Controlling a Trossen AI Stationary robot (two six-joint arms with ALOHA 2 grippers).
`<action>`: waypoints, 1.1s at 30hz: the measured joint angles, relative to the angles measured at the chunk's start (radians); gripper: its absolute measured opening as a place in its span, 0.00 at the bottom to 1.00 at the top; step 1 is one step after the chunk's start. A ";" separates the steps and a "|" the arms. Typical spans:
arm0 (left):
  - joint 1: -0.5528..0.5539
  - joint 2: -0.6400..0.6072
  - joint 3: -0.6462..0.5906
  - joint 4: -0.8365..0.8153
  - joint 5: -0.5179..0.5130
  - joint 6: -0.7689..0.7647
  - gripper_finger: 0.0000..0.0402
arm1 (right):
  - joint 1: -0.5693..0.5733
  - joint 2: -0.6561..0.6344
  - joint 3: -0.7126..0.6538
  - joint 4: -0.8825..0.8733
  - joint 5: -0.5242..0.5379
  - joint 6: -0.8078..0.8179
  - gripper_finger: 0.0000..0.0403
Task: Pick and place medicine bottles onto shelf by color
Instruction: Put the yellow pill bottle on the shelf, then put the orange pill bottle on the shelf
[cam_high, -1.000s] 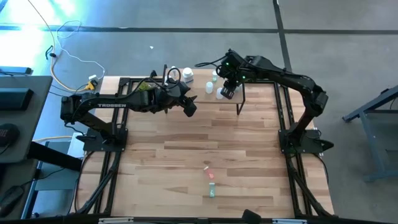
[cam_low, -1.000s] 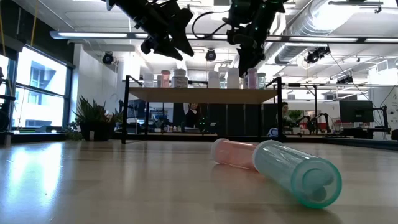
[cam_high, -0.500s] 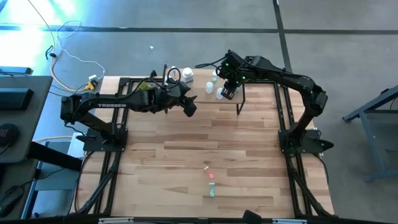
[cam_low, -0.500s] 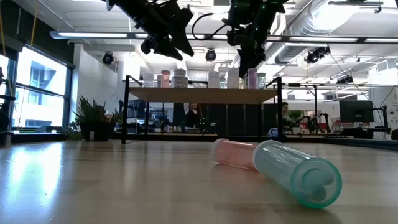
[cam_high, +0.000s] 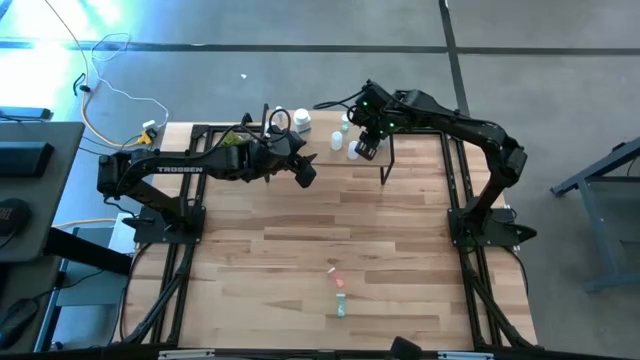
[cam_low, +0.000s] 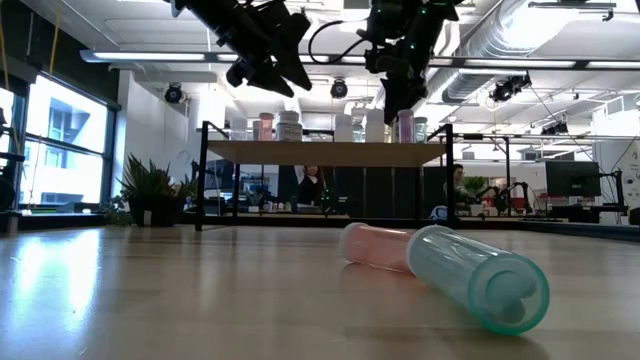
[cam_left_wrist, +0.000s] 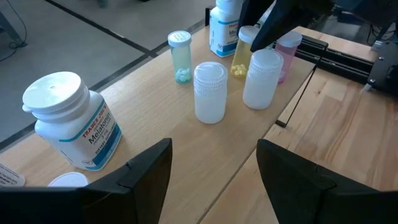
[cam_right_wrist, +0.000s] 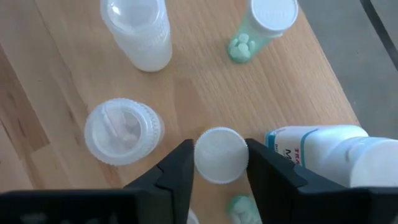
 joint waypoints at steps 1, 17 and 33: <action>0.000 0.000 0.000 0.000 0.000 0.000 0.56 | 0.000 0.000 0.000 0.000 0.005 0.000 0.34; 0.000 0.000 0.000 0.000 0.001 0.000 0.56 | 0.000 -0.005 0.000 0.014 0.020 0.045 0.44; 0.000 0.000 0.000 -0.016 0.027 0.079 0.56 | 0.000 -0.079 0.000 0.073 0.085 0.122 0.44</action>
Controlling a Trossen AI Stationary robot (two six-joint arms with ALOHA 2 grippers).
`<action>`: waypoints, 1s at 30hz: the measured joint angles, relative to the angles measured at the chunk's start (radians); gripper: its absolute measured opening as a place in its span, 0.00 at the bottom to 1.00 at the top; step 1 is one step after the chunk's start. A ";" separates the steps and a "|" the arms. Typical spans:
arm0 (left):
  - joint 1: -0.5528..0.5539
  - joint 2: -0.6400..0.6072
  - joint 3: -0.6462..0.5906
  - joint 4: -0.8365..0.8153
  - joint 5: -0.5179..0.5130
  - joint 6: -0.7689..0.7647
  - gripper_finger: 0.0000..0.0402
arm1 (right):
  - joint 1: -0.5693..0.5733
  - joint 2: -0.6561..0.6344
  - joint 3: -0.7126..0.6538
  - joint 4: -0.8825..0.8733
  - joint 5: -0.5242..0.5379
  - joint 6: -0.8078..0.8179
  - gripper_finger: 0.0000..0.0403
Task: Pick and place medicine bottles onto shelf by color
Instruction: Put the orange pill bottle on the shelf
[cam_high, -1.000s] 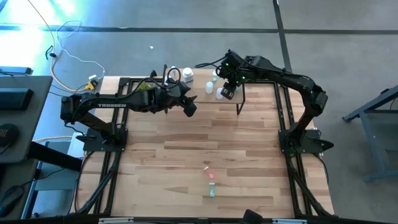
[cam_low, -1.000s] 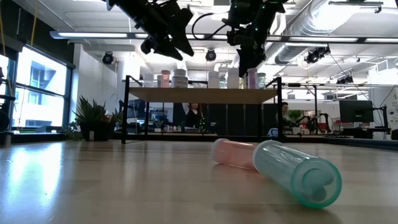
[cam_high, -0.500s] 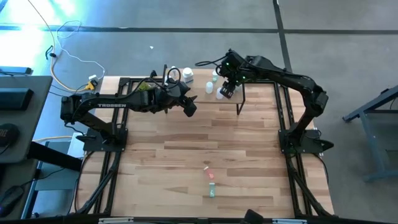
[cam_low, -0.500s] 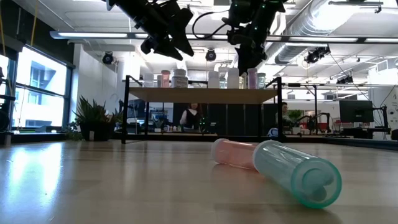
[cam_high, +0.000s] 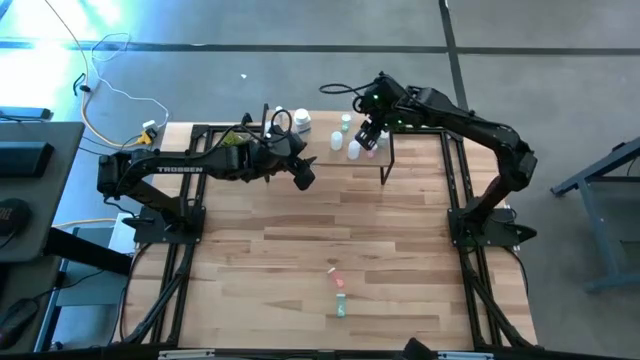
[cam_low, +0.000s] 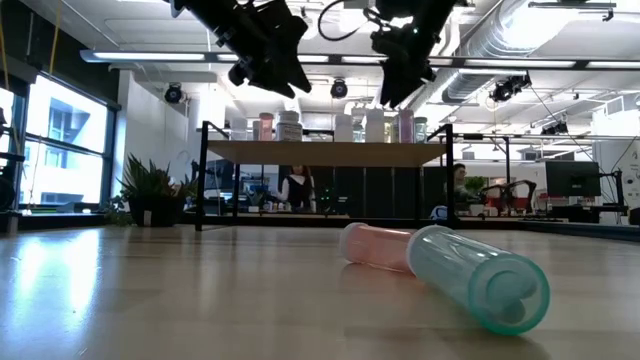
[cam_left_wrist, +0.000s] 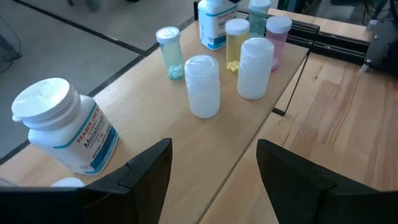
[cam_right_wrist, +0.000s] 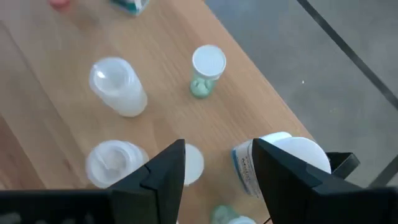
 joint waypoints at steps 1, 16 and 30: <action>0.000 0.000 0.000 0.000 0.001 0.004 0.56 | 0.000 -0.005 0.000 0.002 0.000 0.016 0.44; -0.001 0.000 0.000 -0.015 0.216 0.053 0.56 | 0.100 -0.120 0.000 0.001 -0.048 0.301 0.44; -0.072 0.000 0.000 -0.186 0.323 0.052 0.56 | 0.359 -0.121 0.000 -0.134 -0.051 0.567 0.44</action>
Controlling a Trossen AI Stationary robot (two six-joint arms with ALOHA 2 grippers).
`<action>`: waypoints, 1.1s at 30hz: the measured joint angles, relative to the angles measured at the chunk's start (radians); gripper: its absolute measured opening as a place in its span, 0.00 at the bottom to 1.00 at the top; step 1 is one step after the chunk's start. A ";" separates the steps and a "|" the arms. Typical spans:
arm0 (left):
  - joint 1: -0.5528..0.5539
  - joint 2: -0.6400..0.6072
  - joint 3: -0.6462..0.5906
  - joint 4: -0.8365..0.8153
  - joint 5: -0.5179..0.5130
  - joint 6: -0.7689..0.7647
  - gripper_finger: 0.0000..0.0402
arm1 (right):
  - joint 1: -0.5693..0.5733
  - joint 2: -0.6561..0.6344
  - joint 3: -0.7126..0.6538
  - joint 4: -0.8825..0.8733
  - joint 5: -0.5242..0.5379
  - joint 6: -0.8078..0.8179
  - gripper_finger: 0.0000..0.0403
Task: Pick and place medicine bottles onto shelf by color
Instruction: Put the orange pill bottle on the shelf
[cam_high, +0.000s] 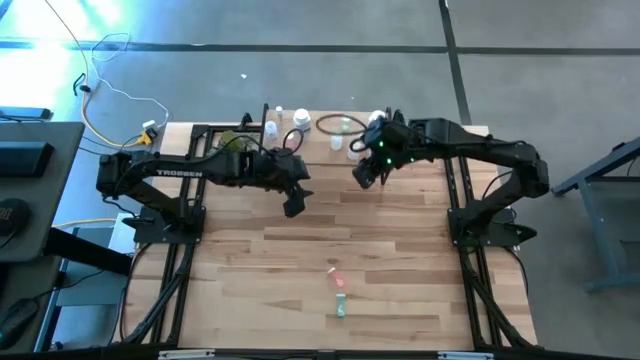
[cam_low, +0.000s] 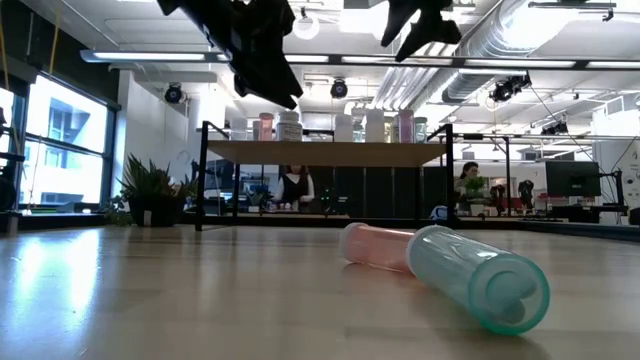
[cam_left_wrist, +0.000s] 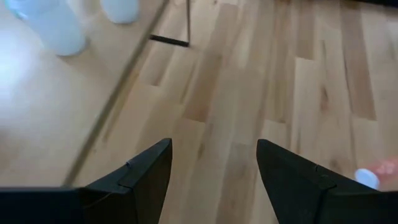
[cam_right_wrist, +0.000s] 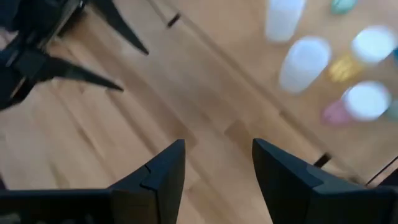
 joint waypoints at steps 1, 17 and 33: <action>-0.010 0.000 0.000 -0.002 0.000 -0.007 0.56 | 0.017 0.000 0.000 -0.010 0.000 0.016 0.44; -0.218 0.000 0.000 -0.092 -0.039 -0.339 0.56 | 0.299 0.002 -0.008 -0.109 0.006 0.274 0.44; -0.432 0.000 0.000 -0.350 -0.179 -0.517 0.56 | 0.510 0.065 -0.009 -0.106 0.080 0.547 0.52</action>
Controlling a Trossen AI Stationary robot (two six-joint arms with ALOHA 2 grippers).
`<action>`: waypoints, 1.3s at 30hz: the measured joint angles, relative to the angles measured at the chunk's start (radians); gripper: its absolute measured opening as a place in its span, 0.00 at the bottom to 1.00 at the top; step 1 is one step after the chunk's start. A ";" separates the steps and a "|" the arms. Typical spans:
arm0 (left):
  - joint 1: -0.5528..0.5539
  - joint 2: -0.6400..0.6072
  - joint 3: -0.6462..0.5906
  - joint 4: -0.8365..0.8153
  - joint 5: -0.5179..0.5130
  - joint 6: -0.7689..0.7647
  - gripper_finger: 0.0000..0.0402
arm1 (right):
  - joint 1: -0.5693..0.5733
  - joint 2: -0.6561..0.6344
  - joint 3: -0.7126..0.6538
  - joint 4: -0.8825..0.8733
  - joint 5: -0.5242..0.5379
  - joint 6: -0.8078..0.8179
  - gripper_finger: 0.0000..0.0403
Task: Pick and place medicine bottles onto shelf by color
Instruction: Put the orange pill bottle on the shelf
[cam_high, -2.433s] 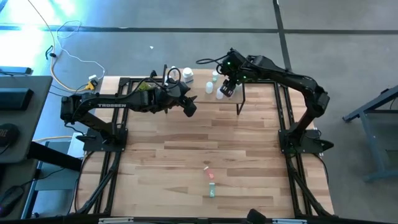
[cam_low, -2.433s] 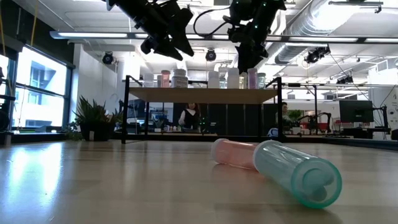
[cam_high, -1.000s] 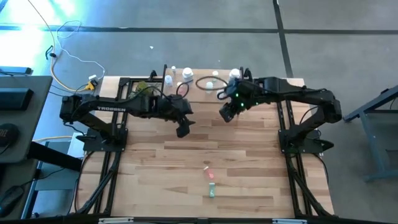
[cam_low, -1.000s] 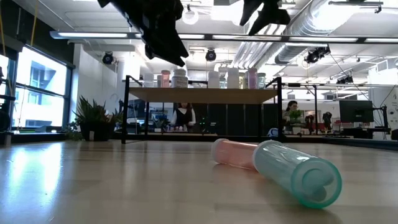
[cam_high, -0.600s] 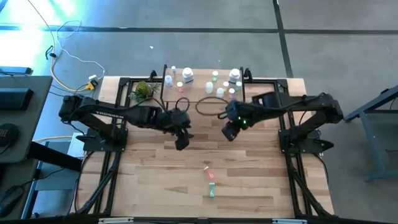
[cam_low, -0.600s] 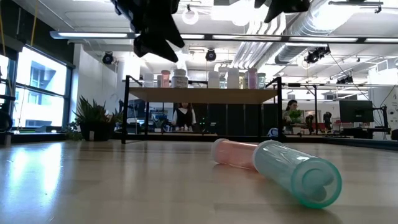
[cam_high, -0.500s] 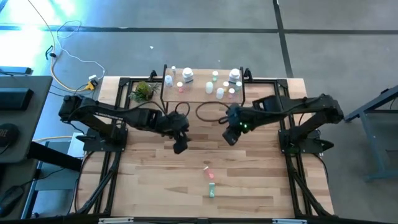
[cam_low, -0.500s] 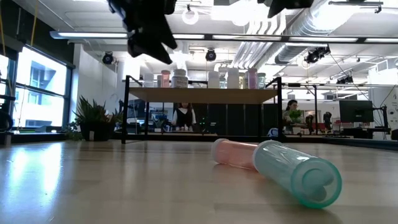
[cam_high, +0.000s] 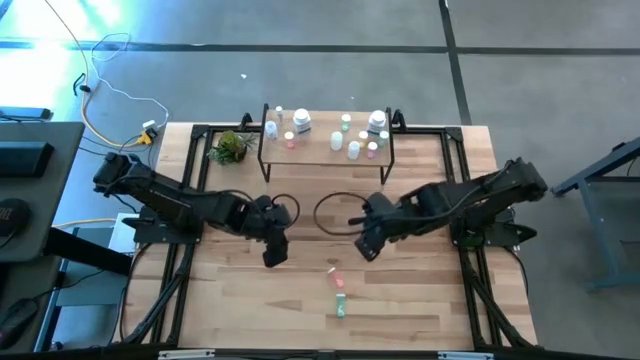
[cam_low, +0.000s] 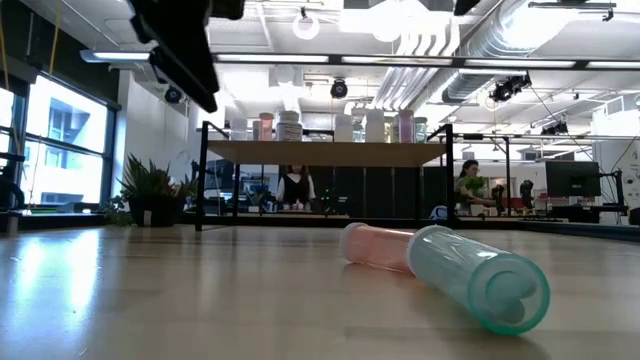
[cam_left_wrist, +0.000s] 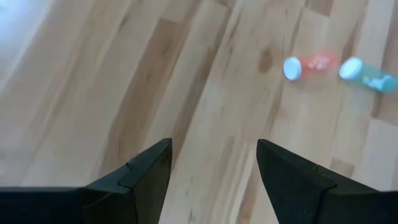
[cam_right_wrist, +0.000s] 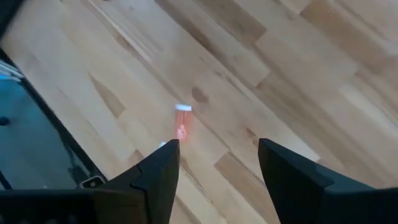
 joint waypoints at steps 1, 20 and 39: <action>-0.010 0.000 0.000 -0.007 0.000 -0.007 0.56 | 0.006 0.014 0.000 0.001 -0.002 0.005 0.52; -0.053 0.000 0.000 -0.410 -0.032 -0.104 0.56 | 0.053 0.296 0.000 0.213 -0.074 -0.033 0.52; -0.030 0.000 0.000 -0.415 -0.031 -0.130 0.56 | 0.079 0.507 0.000 0.320 -0.102 0.002 0.52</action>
